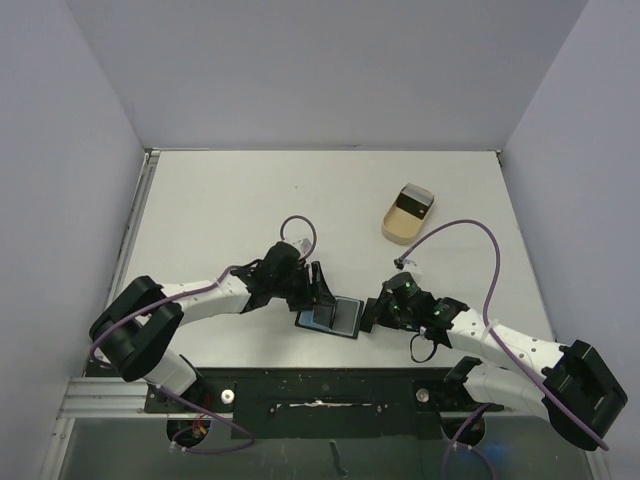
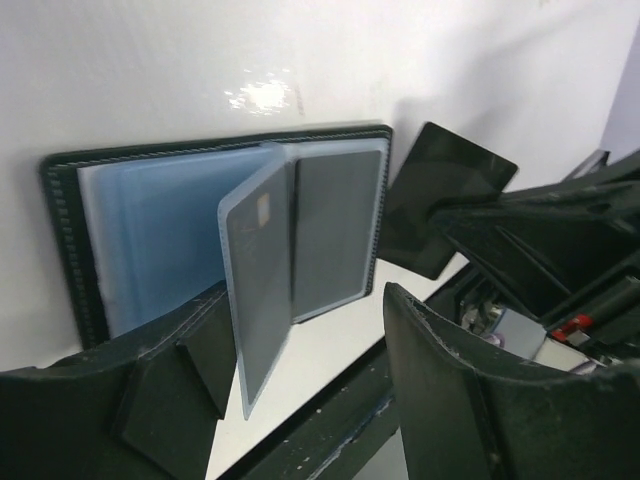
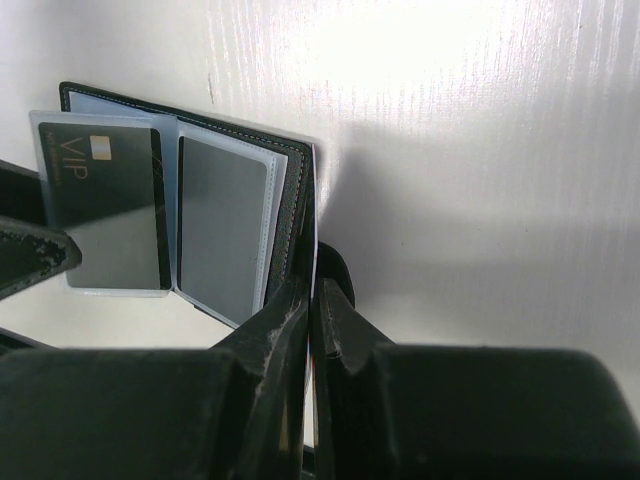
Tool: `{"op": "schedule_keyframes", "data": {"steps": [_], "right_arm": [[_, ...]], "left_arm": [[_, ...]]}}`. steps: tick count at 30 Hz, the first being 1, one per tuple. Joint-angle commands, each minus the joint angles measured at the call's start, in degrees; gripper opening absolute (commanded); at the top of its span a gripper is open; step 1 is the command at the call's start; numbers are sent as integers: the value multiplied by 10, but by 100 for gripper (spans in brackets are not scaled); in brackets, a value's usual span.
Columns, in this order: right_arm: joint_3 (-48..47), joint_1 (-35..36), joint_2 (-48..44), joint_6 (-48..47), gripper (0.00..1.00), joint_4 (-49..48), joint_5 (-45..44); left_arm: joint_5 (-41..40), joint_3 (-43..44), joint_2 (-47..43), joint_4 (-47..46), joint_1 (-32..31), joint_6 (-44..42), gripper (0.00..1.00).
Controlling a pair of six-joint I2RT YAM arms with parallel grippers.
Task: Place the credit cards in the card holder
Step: Turn over the card slot in the card holder.
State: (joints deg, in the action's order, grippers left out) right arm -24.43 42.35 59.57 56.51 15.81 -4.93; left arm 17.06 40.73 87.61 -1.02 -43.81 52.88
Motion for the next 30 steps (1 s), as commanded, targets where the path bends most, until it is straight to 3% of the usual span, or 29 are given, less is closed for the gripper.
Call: {"op": "schedule_keyframes", "data": {"steps": [1, 10, 20, 25, 30], "right_arm": [[-5, -3, 7, -11, 0, -4, -13], [-31, -4, 9, -22, 0, 24, -30], [-103, -4, -91, -22, 0, 173, -108], [-91, -2, -129, -32, 0, 96, -42], [-71, -1, -94, -35, 0, 3, 23]], "left_arm": [[16, 11, -24, -53, -21, 17, 57], [46, 29, -3, -111, -52, 42, 57], [23, 56, -12, -54, -42, 19, 57], [-54, 64, -34, 49, -16, -13, 57], [-90, 54, -58, 111, 15, -40, 51]]}}
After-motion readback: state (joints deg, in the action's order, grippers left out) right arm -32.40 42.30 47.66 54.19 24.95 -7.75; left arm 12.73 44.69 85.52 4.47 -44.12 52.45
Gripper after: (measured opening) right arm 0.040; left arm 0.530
